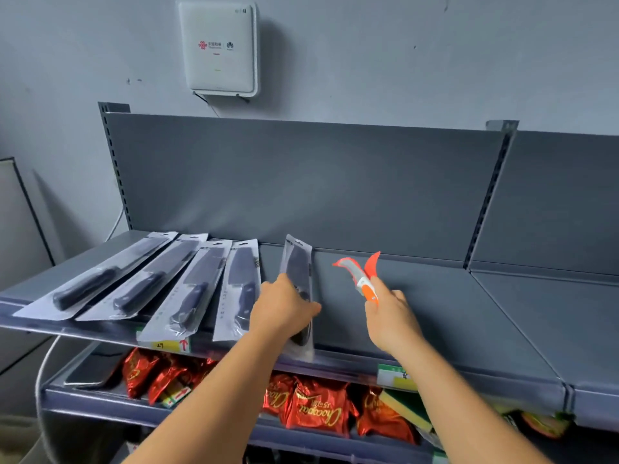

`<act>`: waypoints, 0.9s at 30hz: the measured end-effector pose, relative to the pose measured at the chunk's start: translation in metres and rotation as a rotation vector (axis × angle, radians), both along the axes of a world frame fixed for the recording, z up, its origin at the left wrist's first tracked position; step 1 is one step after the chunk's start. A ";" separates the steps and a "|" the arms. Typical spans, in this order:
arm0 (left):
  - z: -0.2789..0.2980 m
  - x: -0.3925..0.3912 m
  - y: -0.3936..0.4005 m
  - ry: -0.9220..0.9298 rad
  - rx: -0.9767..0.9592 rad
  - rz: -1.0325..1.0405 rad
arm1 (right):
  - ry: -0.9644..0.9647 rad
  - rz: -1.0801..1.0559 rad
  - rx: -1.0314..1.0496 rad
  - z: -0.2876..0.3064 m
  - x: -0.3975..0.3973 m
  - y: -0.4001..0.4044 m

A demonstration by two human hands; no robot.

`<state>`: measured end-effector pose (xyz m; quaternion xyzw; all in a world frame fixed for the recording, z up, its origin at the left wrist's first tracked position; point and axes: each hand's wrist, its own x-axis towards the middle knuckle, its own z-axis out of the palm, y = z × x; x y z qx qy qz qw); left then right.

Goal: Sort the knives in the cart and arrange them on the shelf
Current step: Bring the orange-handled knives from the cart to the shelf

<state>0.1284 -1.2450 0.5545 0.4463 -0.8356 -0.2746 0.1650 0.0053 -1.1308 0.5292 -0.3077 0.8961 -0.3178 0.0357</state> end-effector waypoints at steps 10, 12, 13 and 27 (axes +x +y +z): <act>-0.014 -0.018 -0.018 -0.320 -0.297 -0.004 | 0.092 0.085 0.290 -0.007 -0.034 -0.031; -0.014 -0.020 -0.019 -0.374 -0.345 -0.064 | 0.098 0.081 0.341 -0.009 -0.038 -0.033; -0.013 -0.020 -0.019 -0.388 -0.323 -0.088 | 0.098 0.081 0.374 -0.010 -0.039 -0.033; -0.001 0.003 0.029 -0.142 -0.507 -0.247 | 0.180 0.068 0.201 0.010 0.007 0.025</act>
